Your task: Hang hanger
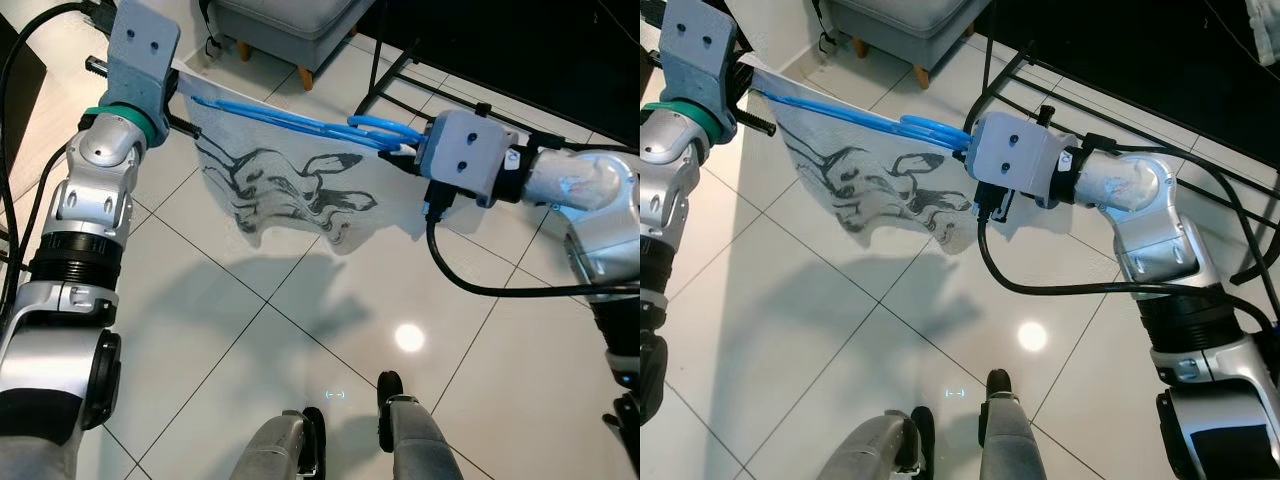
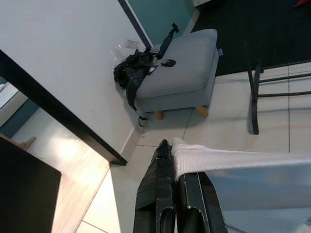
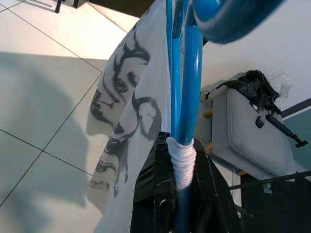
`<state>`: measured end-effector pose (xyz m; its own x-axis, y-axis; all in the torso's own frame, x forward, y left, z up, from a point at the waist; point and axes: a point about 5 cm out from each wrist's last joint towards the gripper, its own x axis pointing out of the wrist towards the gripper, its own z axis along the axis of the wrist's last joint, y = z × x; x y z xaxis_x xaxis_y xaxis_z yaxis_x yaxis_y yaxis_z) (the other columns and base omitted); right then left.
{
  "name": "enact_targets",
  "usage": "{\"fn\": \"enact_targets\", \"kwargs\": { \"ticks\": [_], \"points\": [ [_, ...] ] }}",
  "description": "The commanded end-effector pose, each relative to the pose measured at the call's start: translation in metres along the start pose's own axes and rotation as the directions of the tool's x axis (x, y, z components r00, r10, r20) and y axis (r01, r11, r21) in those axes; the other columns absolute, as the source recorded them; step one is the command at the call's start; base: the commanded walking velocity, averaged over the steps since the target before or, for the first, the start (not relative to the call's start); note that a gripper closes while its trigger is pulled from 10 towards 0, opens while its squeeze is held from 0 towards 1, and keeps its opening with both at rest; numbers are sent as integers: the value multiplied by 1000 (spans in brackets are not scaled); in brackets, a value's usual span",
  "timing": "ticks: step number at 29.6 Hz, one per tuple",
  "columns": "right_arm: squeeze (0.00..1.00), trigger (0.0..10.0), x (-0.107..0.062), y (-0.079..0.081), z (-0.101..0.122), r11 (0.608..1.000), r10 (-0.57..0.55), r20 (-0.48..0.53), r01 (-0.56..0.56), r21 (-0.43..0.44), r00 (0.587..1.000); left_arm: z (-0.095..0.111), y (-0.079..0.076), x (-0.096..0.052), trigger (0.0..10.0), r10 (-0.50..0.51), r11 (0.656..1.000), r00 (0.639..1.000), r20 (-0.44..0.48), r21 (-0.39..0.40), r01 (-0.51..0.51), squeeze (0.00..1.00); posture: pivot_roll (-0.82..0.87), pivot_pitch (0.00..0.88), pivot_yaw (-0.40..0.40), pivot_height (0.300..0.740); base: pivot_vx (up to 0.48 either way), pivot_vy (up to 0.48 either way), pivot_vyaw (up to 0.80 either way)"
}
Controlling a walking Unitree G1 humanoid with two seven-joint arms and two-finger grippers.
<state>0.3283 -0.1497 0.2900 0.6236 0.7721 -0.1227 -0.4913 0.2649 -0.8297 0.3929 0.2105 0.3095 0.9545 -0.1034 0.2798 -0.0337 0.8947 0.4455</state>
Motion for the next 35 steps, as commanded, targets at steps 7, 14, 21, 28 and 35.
{"fn": "enact_targets", "kwargs": {
  "ticks": [7, 14, 21, 28, 35],
  "points": [
    [0, 0, 5, 5, -10, 1000, -10, -29, 10, -4, 1000, 3, 13, -3, 10000, 39, 999, 999, 15, -5, -39, 0, -118, 179, 135, 737, 0, 0, 0],
    [0, 0, 8, -2, -6, 997, -75, 24, 74, 37, 997, -4, 7, -7, 10000, 21, 1000, 1000, -1, -5, -21, 0, -112, 176, 135, 737, 0, 0, 0],
    [0, 0, 8, -6, 0, 995, -93, 62, 90, 48, 994, -11, 5, -8, 10000, 22, 1000, 999, -24, -4, -22, 0, -117, 178, 133, 737, 0, 0, 0],
    [0, 0, 8, -2, -10, 997, -64, 17, 63, 35, 998, -9, 8, -8, 10000, 28, 1000, 999, -23, -11, -29, 0, -115, 178, 130, 737, 0, 0, 0],
    [0, 0, 10, 11, -26, 999, 46, -93, -43, 26, 995, 6, 13, -5, 10000, 36, 999, 999, 25, -35, -35, 0, -115, 178, 129, 737, 0, 0, 0]
  ]
}}
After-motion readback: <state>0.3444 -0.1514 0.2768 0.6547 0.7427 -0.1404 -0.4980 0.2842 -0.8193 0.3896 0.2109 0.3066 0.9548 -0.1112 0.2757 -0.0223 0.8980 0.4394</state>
